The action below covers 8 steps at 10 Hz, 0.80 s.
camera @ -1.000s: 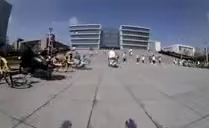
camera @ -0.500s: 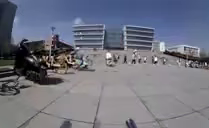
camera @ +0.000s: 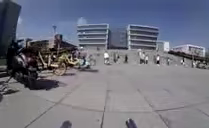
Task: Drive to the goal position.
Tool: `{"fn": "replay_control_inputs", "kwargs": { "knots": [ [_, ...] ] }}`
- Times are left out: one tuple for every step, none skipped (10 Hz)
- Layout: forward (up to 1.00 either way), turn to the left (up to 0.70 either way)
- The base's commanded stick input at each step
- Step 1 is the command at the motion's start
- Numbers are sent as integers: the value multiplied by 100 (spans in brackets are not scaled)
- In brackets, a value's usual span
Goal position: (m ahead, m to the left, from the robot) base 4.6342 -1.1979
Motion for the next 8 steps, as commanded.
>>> {"fn": "replay_control_inputs", "kwargs": {
  "knots": [
    [100,0],
    [100,-13],
    [100,-33],
    [100,-40],
    [100,-40],
    [100,-40],
    [100,-40],
    [100,-40]
  ]
}}
